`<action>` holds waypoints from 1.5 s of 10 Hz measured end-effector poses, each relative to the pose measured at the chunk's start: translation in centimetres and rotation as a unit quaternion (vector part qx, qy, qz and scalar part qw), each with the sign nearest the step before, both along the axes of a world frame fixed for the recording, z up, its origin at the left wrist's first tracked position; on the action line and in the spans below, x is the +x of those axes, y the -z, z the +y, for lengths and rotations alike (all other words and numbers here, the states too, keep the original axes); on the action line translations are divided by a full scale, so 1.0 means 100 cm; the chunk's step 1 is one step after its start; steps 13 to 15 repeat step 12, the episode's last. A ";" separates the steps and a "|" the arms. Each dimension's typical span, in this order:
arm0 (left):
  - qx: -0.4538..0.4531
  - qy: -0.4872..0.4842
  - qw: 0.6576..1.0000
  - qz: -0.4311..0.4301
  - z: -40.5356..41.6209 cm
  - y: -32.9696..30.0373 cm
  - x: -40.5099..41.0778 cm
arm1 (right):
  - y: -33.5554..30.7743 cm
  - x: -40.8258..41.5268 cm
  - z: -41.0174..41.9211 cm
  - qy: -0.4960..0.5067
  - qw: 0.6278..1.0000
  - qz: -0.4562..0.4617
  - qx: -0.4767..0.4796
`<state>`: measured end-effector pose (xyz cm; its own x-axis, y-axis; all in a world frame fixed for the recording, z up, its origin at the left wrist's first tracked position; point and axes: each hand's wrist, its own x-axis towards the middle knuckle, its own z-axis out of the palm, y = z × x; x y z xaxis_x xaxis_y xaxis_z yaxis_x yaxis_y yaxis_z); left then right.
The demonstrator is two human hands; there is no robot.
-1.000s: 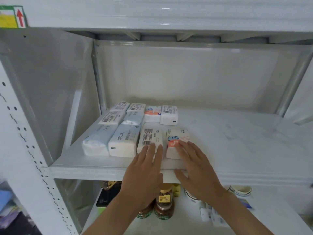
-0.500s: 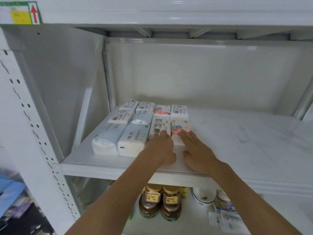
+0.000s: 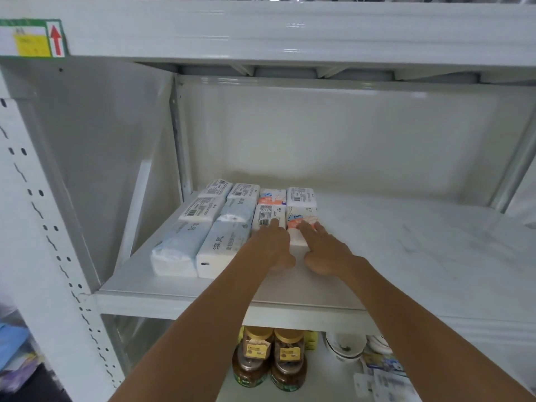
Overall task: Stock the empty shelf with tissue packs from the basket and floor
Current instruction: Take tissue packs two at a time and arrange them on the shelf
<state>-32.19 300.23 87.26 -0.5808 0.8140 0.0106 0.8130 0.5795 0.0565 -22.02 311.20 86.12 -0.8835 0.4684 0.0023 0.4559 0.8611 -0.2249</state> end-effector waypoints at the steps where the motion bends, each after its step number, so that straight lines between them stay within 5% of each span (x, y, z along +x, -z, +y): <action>1: 0.012 0.002 1.000 0.021 0.000 0.004 0.000 | -0.001 -0.003 -0.004 0.009 1.000 -0.013 0.002; 3: 0.084 -0.033 0.996 -0.024 -0.003 -0.009 0.003 | -0.016 -0.010 -0.014 0.015 0.997 -0.038 0.063; 5: 0.052 -0.024 0.986 0.154 -0.022 -0.038 0.001 | -0.021 0.007 -0.019 0.039 0.997 -0.010 0.061; 8: 0.011 -0.036 0.993 0.110 -0.033 -0.042 0.001 | -0.050 0.015 -0.024 0.070 0.997 0.009 0.024; 10: 0.009 -0.027 0.995 0.093 -0.031 -0.022 0.027 | -0.015 0.013 -0.043 0.087 0.995 0.051 -0.005; 11: 0.023 -0.032 0.994 0.101 -0.034 -0.019 0.037 | -0.007 0.010 -0.052 0.100 0.993 0.061 0.002; 12: 0.136 -0.008 0.986 0.098 -0.063 0.003 0.050 | 0.011 0.037 -0.066 0.087 0.985 0.150 0.022; 15: 0.136 -0.008 0.986 0.098 -0.063 0.003 0.050 | 0.011 0.037 -0.066 0.087 0.985 0.150 0.022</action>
